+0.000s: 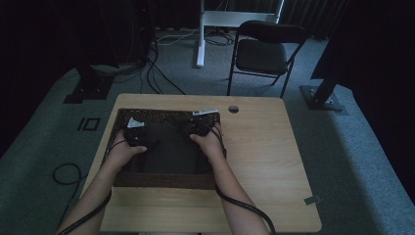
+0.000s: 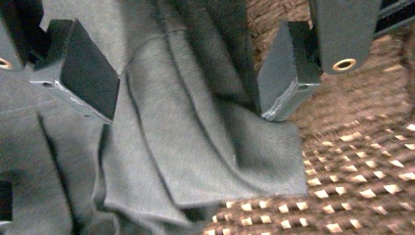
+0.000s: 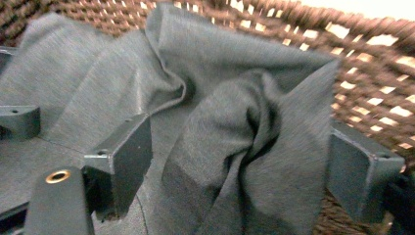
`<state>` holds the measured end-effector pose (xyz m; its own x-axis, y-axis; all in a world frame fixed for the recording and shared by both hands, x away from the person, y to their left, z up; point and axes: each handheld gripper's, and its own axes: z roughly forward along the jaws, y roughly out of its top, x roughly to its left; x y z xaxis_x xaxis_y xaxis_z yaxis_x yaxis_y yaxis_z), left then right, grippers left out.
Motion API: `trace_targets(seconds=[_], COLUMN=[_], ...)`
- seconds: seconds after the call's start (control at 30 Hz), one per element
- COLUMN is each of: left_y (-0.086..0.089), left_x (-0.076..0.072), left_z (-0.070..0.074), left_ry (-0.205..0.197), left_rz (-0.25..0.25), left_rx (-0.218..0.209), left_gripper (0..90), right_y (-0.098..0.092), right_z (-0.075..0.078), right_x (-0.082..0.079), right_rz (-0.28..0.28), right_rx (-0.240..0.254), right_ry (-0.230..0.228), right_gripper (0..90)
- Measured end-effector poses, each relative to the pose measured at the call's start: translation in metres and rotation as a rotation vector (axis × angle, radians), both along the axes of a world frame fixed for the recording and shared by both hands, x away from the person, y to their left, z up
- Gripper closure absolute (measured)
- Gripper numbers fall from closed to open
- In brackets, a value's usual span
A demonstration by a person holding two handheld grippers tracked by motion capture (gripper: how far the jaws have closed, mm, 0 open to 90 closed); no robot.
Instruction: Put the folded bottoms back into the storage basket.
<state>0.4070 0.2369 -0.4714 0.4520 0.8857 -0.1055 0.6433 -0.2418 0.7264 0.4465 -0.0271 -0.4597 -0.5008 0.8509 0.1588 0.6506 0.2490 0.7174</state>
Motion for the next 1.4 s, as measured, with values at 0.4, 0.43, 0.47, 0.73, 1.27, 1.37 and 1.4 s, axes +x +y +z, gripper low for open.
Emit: trace_targets(seconds=[0.4, 0.43, 0.47, 0.73, 1.27, 1.37, 1.4], left_y=[0.006, 0.005, 0.004, 0.000, -0.008, -0.009, -0.010], left_x=[-0.012, -0.015, -0.016, -0.027, -0.060, -0.063, -0.066], left_z=[0.039, 0.041, 0.044, 0.060, 0.077, 0.079, 0.082], left_ry=[-0.059, -0.061, -0.067, -0.090, -0.152, -0.160, -0.175], left_rz=[-0.027, -0.036, -0.048, -0.083, -0.137, -0.138, -0.136], left_rx=[-0.074, -0.076, -0.071, -0.103, -0.107, -0.120, -0.118], left_gripper=[19.8, 19.8, 19.8, 19.6, 19.6, 19.6, 19.6], right_y=[-0.010, -0.010, -0.011, -0.017, -0.055, -0.061, -0.064], right_z=[0.029, 0.031, 0.034, 0.052, 0.065, 0.064, 0.064], right_x=[-0.009, -0.010, -0.011, -0.019, -0.035, -0.036, -0.037], right_rz=[0.028, 0.028, 0.028, 0.034, 0.013, 0.005, 0.002], right_rx=[0.033, 0.038, 0.039, 0.054, 0.044, 0.045, 0.044], right_ry=[-0.070, -0.075, -0.081, -0.128, -0.168, -0.174, -0.176], right_gripper=[15.7, 15.7, 15.7, 15.3, 14.5, 14.5, 14.5])
